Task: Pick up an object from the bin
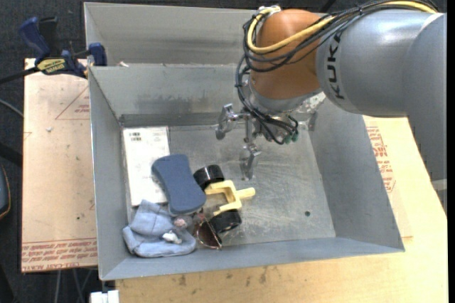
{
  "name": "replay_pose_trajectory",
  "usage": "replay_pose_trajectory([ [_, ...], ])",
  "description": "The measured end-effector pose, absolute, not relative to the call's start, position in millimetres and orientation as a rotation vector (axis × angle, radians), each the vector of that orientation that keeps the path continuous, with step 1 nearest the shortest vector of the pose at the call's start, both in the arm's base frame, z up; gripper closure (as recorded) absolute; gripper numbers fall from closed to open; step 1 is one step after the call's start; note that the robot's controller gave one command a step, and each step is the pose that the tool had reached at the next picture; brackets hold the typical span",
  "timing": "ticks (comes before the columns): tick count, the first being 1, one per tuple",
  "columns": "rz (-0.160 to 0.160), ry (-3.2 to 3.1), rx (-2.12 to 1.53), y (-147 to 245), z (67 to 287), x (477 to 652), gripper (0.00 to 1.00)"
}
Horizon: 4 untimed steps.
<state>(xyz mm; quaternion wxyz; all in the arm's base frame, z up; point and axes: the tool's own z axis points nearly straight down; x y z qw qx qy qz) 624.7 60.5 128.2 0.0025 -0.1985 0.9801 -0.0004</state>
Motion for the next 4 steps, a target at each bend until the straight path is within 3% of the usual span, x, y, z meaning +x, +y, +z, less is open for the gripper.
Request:
replay_pose_trajectory([
  [1, 0.003, 3.02, -0.866, 59.5, 106.4, 603.9, 0.0],
  [2, 0.0, 3.07, -0.67, 71.7, 96.6, 598.2, 0.0],
  [4, -0.002, 2.913, -1.161, 102.8, 83.5, 563.5, 0.0],
])
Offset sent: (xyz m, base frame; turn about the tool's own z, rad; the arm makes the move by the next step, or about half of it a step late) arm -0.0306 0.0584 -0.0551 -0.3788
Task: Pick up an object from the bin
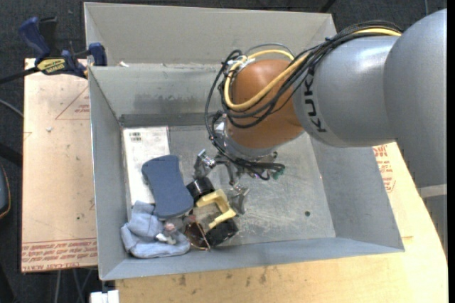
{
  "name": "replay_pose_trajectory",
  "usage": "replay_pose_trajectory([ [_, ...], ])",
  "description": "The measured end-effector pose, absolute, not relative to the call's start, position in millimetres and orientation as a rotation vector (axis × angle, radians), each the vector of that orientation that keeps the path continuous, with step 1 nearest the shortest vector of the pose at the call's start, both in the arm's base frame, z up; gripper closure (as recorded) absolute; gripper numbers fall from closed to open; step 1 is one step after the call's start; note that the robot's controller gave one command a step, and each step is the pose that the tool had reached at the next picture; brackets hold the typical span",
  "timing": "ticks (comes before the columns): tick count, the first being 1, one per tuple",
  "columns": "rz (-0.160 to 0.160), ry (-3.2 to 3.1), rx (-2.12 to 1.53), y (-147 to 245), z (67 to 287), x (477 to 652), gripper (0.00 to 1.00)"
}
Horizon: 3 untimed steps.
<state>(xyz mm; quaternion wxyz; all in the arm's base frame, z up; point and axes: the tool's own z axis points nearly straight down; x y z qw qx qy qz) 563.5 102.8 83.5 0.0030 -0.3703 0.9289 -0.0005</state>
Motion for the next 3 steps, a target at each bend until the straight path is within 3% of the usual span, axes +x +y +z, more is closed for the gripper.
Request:
replay_pose_trajectory([
  [1, -0.015, 2.925, -1.018, 142.7, 81.6, 547.9, 1.0],
  [2, -0.015, 2.925, -1.018, 142.7, 81.6, 547.9, 1.0],
  [3, 0.002, 2.976, -0.995, 152.2, 214.2, 534.4, 1.0],
])
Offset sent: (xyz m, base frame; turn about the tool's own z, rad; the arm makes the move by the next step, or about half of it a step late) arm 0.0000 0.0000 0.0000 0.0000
